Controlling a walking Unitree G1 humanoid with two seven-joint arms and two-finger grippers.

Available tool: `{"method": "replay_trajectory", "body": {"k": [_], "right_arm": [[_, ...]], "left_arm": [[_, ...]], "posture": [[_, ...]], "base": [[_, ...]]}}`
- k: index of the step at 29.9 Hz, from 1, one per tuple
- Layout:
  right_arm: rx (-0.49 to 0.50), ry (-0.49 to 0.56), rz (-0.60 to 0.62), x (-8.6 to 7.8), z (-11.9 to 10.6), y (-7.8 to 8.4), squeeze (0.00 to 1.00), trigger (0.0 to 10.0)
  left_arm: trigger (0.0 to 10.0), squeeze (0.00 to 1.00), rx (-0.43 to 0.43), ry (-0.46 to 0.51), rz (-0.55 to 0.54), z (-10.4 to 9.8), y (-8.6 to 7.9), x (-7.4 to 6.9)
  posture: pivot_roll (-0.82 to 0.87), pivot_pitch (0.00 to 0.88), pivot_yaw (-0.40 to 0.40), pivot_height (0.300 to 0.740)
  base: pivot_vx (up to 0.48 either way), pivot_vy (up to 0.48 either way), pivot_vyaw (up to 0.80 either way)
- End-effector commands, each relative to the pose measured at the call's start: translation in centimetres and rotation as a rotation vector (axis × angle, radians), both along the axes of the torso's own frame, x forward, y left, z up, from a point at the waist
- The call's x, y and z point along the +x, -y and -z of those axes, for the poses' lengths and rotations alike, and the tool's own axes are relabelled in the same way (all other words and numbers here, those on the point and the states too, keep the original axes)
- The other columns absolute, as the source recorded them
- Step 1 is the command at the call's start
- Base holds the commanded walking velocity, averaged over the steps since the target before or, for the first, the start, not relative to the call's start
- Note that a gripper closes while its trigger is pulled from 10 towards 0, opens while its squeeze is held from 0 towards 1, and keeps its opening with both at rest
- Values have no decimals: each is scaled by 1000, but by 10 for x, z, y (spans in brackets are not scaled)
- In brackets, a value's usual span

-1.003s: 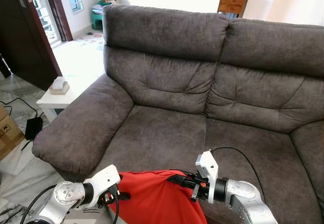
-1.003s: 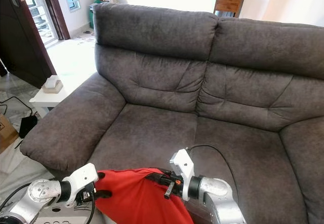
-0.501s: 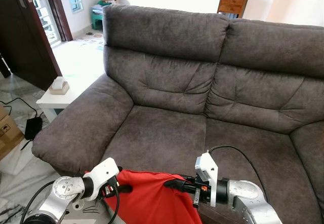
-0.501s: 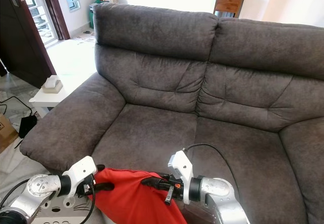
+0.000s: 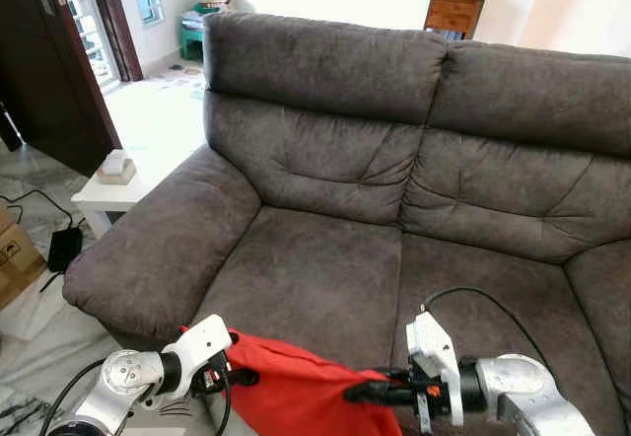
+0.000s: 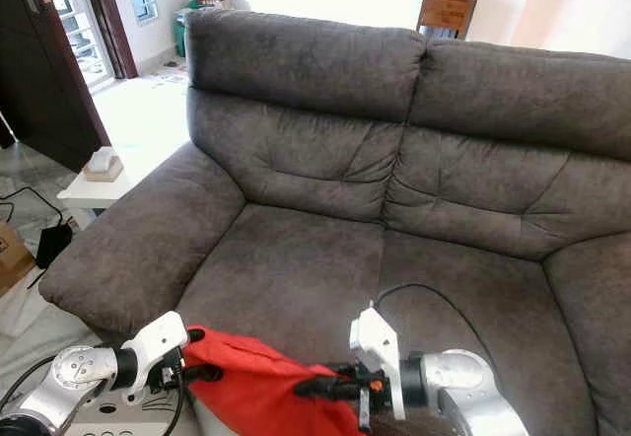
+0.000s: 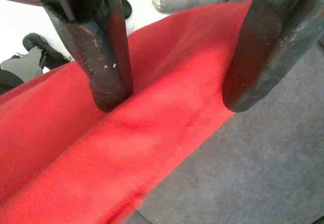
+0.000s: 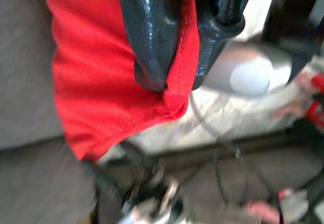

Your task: Move the pillow to the sofa from floor

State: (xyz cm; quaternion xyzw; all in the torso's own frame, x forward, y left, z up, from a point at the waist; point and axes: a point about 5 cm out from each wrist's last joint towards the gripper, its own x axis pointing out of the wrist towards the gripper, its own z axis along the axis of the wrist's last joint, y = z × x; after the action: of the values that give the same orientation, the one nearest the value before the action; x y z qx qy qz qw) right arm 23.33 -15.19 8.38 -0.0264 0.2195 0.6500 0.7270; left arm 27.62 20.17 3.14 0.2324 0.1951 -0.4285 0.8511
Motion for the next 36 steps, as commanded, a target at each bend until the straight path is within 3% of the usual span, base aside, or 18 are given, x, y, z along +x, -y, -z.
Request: {"method": "replay_trajectory", "body": {"k": [1,4,7,11,20,32,36], "right_arm": [[38,69,-67,0,-14,-8,0,10000],[19,61,-66,-2,-11,-7,0,10000],[12,69,-65,-2,-13,-6,0,10000],[79,85,-96,-2,-26,-15,0,10000],[66,94,-125,-3,-29,-14,0,10000],[49,106,-118,-2,-38,-4,0,10000],[38,113,-107,-1,-40,0,0,10000]], "left_arm": [[10000,0,27,-24,6,1,-7,-2],[10000,0,35,-62,29,4,-9,-6],[10000,0,54,-164,94,13,-10,-18],[10000,0,150,-288,198,30,-12,-38],[10000,0,194,-232,192,31,-12,-36],[10000,0,382,-254,188,45,-35,-51],[10000,0,367,-248,158,45,-35,-51]], "posture": [[33,0,-36,740],[33,0,-36,740],[33,0,-35,740],[31,0,-36,740],[30,0,-42,740],[22,0,-39,740],[22,0,-39,740]], "base": [[0,0,0],[0,0,0],[0,0,0],[0,0,0],[0,0,0],[0,0,0],[0,0,0]]}}
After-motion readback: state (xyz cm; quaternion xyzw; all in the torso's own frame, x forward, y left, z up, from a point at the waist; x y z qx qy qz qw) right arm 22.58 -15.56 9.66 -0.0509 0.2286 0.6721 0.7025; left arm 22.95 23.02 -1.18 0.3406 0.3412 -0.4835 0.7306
